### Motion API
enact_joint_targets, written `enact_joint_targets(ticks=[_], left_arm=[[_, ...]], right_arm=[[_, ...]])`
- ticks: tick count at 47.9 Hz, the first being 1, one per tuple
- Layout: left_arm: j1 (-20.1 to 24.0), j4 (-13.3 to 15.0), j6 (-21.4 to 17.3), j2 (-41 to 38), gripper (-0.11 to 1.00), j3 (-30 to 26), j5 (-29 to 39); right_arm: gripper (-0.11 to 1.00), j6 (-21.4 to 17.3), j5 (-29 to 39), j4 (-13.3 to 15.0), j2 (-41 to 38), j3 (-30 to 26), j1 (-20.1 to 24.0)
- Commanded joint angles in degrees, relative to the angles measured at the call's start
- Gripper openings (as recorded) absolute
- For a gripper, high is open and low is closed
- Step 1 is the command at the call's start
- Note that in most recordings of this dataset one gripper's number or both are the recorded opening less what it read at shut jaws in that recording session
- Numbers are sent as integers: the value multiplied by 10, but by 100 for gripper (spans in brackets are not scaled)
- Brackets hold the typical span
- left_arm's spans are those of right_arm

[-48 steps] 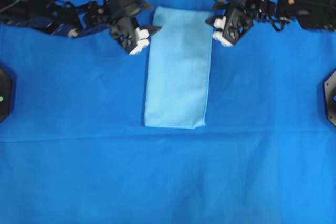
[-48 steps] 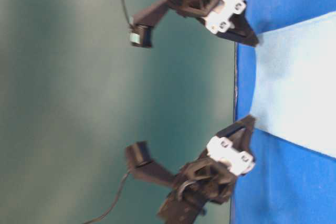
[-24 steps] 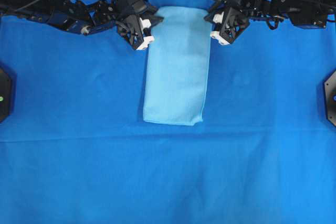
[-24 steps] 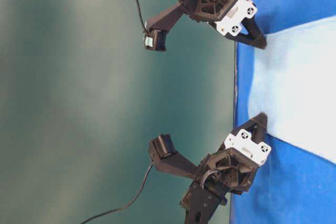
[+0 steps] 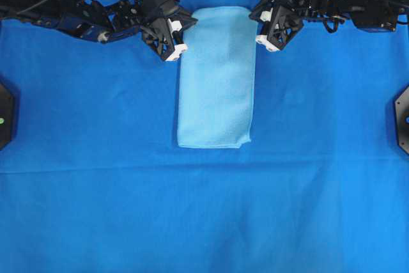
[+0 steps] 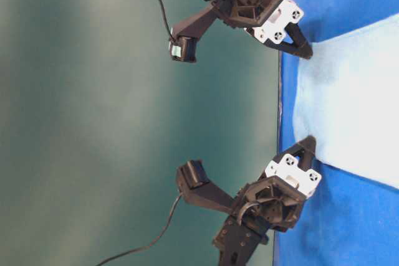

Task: Fold the light blue towel.
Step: 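Pull both held corners down toward the strip's bottom edge, folding it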

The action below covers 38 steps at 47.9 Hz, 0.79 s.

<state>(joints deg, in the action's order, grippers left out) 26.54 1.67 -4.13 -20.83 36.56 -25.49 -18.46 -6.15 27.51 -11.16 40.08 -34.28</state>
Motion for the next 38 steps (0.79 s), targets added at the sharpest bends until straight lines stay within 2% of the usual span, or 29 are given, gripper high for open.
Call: enact_joint_targets(ticks=[1,9,20,31,38], left_arm=[[4,1,-1,31,3,-2,0],[0,1,-4,71,3,9,11],[-4,1,-5,134,3,36,25],[-12,1,-6,153,3,51,25],[-33,0,-7,157,3,54,26]], right_arm=[[5,1,2,1,14,-10,-5],[5,-4,8,1,51,-6,-4],[5,-2,59,1,115,-5,9],[5,-2,78,1,143,0,25],[5,-8,82,0,149,6,45]])
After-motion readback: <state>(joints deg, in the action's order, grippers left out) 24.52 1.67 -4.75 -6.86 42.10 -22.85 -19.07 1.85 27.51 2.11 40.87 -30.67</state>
